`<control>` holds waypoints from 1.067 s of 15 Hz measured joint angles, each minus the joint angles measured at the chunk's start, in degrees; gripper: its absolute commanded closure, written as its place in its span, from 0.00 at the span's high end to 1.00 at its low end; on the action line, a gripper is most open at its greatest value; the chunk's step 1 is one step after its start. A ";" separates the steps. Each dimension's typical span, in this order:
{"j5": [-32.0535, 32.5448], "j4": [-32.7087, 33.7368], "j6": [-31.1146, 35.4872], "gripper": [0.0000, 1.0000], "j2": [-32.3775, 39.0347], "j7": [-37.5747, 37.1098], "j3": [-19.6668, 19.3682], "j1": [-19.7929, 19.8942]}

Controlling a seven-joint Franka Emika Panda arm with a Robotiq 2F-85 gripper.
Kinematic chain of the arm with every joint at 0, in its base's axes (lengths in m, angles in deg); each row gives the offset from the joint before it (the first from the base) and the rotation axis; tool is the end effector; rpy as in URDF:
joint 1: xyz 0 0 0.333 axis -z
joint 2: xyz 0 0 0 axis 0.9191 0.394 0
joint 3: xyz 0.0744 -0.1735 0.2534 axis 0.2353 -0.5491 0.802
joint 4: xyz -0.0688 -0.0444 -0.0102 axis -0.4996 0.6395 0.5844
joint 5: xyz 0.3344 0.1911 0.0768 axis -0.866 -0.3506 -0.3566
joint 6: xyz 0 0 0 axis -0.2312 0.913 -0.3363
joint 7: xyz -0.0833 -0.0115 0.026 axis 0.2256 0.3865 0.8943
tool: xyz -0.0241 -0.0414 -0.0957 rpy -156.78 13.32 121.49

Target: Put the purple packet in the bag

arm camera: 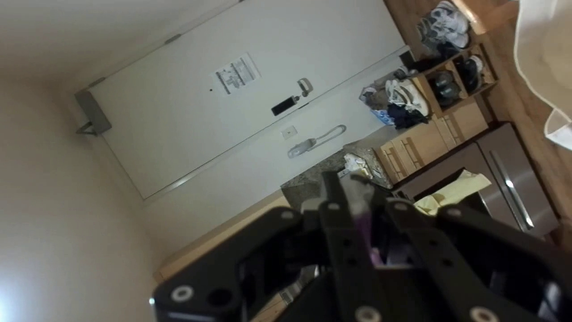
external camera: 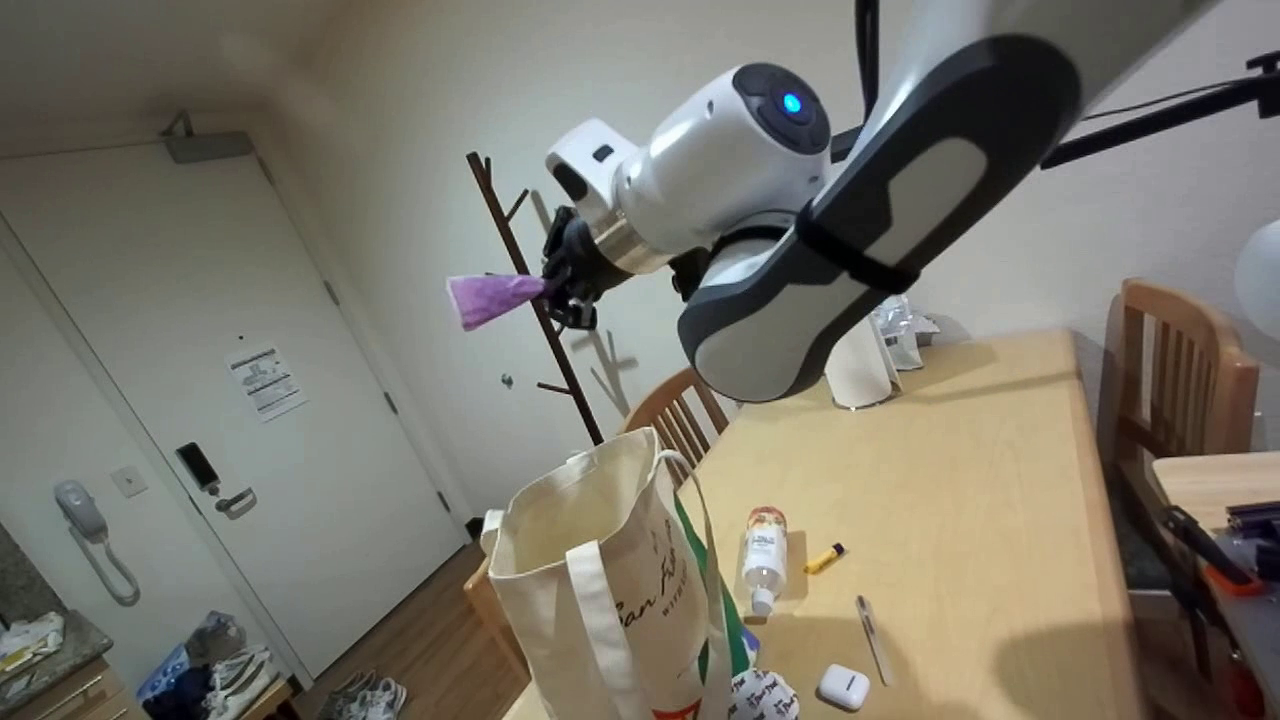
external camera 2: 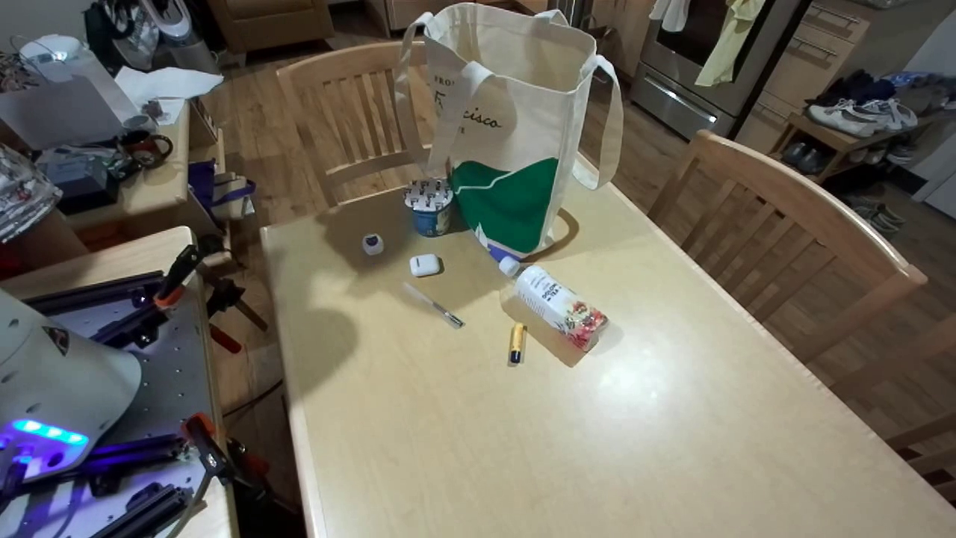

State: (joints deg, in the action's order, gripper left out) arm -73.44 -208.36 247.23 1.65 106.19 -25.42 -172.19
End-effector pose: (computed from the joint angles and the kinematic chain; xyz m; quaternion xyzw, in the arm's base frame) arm 0.5146 0.0971 0.5256 0.7182 0.2917 0.4977 0.3892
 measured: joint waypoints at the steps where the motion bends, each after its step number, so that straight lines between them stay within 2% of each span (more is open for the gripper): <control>1: 4.01 0.03 0.01 0.03 -2.97 -2.28 0.60 1.24; 5: 18.16 1.18 0.02 0.03 -15.41 -7.28 5.80 8.70; 8: 29.08 1.22 -0.16 0.03 -24.99 -8.64 13.01 18.37; 10: 35.36 1.04 -3.41 0.03 -31.18 -8.64 16.44 23.18; 12: 39.31 1.20 -9.81 0.03 -37.59 -8.02 18.05 24.62; 14: 40.82 1.78 -17.37 0.03 -44.08 -5.96 22.57 27.37; 16: 40.80 2.72 -25.67 0.03 -50.08 -2.00 21.66 24.58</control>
State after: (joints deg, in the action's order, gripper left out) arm -32.64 -205.64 221.56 -48.43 104.19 -3.76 -147.61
